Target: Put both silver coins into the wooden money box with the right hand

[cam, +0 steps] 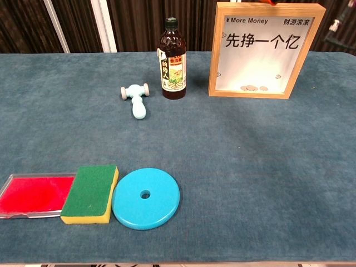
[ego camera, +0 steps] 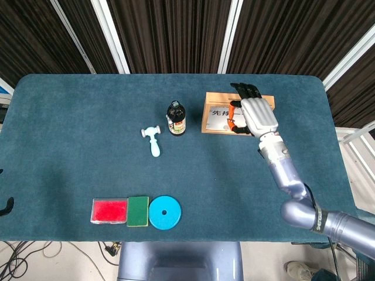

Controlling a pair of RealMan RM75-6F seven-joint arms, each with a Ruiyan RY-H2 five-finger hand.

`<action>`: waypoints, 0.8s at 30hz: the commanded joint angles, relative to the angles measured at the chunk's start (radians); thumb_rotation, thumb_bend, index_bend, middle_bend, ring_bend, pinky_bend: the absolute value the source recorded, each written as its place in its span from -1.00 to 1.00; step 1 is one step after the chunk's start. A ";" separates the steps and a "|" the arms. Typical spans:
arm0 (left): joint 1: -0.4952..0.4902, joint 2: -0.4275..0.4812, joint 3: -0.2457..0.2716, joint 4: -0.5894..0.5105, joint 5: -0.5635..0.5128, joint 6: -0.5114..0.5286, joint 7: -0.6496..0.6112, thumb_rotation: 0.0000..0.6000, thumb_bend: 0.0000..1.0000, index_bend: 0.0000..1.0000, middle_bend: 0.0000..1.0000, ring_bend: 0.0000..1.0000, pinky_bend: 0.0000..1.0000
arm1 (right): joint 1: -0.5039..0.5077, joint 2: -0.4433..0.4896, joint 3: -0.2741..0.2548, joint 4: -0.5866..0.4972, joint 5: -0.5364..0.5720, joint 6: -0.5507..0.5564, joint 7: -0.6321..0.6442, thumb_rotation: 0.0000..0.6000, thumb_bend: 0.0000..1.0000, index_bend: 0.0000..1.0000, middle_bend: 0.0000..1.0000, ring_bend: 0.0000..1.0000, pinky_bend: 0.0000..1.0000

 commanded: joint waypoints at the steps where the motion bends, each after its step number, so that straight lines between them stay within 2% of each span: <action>1: 0.000 -0.003 -0.002 0.001 -0.008 0.001 0.002 1.00 -0.21 -0.75 -1.00 -1.00 -1.00 | 0.092 0.042 0.015 0.071 0.120 -0.082 -0.057 1.00 0.28 0.39 -0.78 -1.00 -1.00; 4: -0.001 -0.006 -0.005 0.002 -0.023 0.001 0.009 1.00 -0.21 -0.75 -1.00 -1.00 -1.00 | 0.148 0.058 0.000 0.123 0.203 -0.130 -0.093 1.00 0.28 0.39 -0.78 -1.00 -1.00; 9: -0.004 -0.009 -0.010 -0.001 -0.050 0.000 0.029 1.00 -0.21 -0.75 -1.00 -1.00 -1.00 | 0.244 0.094 -0.058 0.210 0.369 -0.226 -0.150 1.00 0.28 0.35 -0.80 -1.00 -1.00; 13: -0.005 -0.013 -0.011 -0.002 -0.060 0.005 0.042 1.00 -0.20 -0.75 -1.00 -1.00 -1.00 | 0.295 0.113 -0.106 0.276 0.438 -0.293 -0.160 1.00 0.28 0.32 -0.81 -1.00 -1.00; 24: -0.005 -0.014 -0.013 -0.013 -0.084 0.006 0.056 1.00 -0.20 -0.75 -1.00 -1.00 -1.00 | 0.332 0.079 -0.171 0.387 0.425 -0.376 -0.063 1.00 0.28 0.32 -0.81 -1.00 -1.00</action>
